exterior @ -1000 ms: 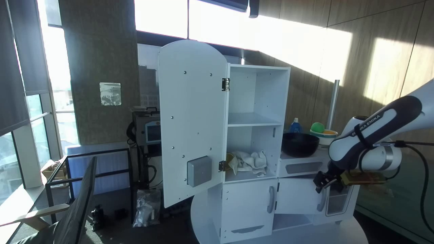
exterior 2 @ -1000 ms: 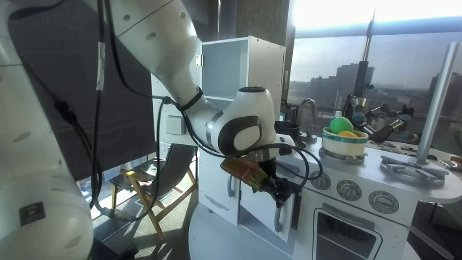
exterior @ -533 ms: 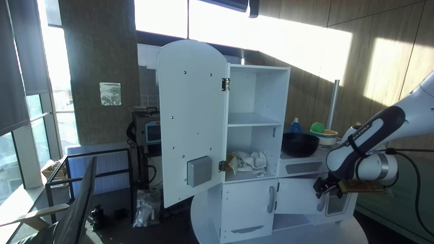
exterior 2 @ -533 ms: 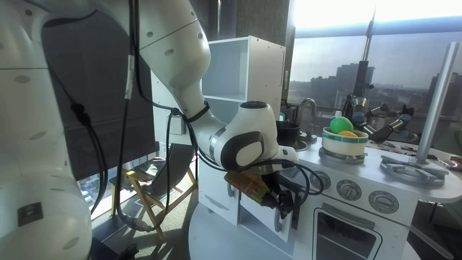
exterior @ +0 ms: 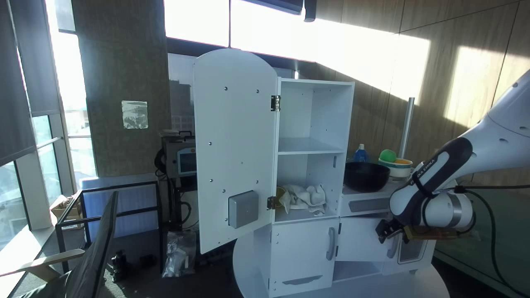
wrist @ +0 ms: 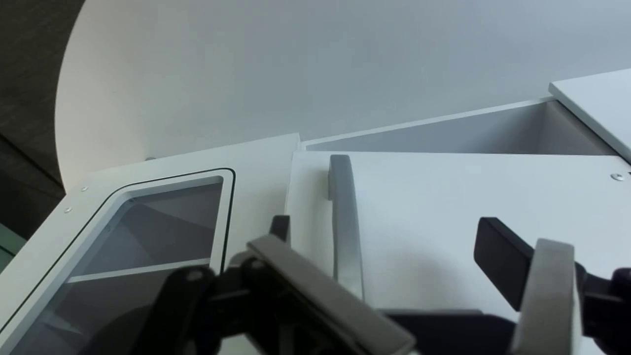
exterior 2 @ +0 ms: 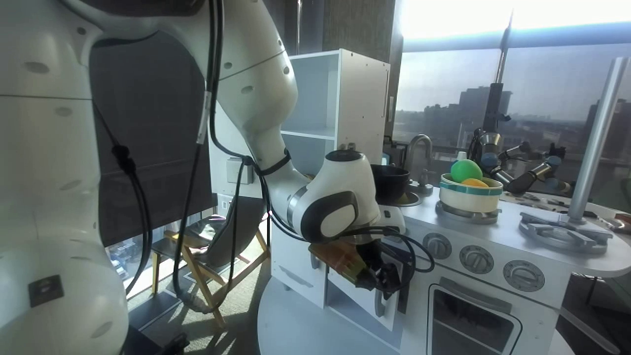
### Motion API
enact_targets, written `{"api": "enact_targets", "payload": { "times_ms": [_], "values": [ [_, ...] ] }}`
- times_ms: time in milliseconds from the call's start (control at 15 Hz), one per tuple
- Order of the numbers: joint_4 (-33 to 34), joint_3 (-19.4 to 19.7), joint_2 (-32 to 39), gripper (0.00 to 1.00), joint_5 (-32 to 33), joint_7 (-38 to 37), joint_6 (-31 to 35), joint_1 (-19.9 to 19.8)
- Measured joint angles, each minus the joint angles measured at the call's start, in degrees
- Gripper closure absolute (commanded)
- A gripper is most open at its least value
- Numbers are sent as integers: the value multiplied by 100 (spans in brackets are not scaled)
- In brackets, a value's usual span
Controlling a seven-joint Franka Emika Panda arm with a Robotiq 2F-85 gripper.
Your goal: Open the door of the cabinet under the sink, then put the black bowl in the same cabinet and close the door
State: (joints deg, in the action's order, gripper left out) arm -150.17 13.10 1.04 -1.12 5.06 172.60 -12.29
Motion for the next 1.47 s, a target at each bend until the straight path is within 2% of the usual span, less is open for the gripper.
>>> {"api": "enact_targets", "payload": {
  "times_ms": [467,667,733,933,1133,1333,1400,1467],
  "values": [
    [104,39,115,88,132,-13,191,-10],
    [59,100,100,92,268,-13,186,-63],
    [34,112,76,86,299,-26,188,-75],
    [-59,109,-9,53,310,-67,181,-74],
    [-250,51,-187,29,406,-53,139,-48],
    [-484,-30,-435,7,424,-29,77,-9],
    [-558,-45,-510,1,421,-13,76,15],
    [-627,-53,-582,0,404,8,61,48]
  ]
}}
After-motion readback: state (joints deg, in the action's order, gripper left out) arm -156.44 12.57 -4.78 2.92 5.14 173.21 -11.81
